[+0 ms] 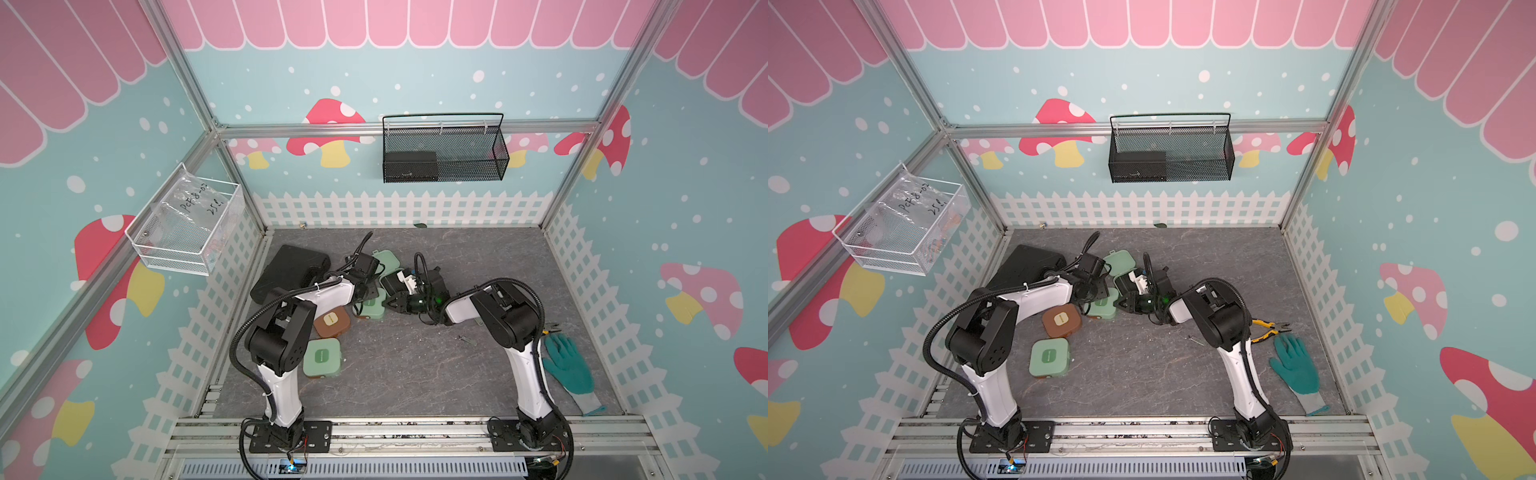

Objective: Organize nail clipper sets
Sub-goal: Adjust the storage box at the center of the board.

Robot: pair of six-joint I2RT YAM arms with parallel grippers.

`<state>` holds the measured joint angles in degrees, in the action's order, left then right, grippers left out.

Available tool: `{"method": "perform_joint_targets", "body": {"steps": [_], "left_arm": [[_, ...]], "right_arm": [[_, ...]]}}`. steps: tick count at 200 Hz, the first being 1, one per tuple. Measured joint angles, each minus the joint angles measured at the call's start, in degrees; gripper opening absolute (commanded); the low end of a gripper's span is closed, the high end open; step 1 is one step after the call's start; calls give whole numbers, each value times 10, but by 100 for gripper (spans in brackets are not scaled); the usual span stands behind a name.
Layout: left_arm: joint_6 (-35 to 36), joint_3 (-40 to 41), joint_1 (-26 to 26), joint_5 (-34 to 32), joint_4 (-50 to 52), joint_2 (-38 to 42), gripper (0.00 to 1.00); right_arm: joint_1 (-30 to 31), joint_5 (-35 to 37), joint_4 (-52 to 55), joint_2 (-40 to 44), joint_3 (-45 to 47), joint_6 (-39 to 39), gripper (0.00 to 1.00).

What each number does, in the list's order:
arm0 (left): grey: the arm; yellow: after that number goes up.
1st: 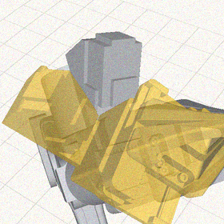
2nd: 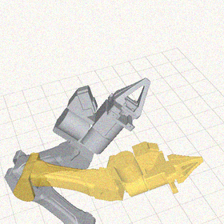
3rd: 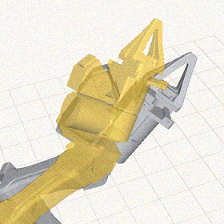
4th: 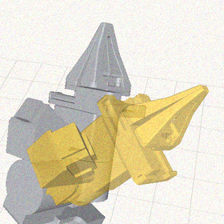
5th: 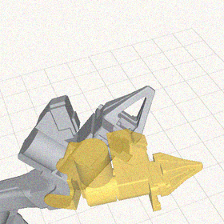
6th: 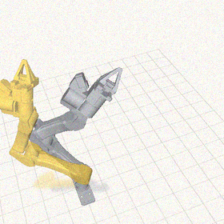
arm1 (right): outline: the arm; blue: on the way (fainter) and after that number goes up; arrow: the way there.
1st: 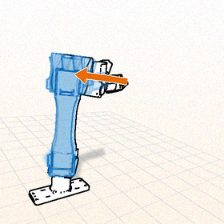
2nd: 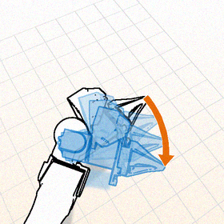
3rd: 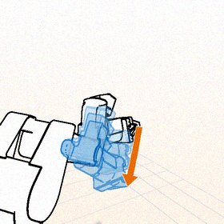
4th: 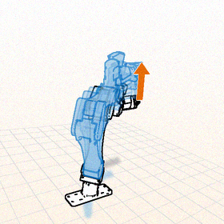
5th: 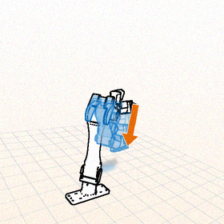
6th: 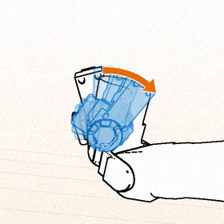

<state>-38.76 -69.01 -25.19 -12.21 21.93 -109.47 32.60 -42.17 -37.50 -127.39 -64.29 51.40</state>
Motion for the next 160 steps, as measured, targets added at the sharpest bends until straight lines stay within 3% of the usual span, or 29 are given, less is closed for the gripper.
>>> {"method": "perform_joint_targets", "body": {"steps": [92, 121, 137, 160], "left_arm": [[5, -4, 6, -24, -21, -8, 64], [11, -15, 6, -22, -16, -12, 64], [14, -24, 4, -10, -15, -17, 64], [16, -33, -4, 9, -14, -22, 64]], "right_arm": [[-7, -28, 230, -21, -134, -141, 33], [-3, 2, 258, -5, -129, -176, 41], [0, 26, 271, 19, -108, -191, 50], [5, 63, 311, 66, -71, -210, 52]]}}
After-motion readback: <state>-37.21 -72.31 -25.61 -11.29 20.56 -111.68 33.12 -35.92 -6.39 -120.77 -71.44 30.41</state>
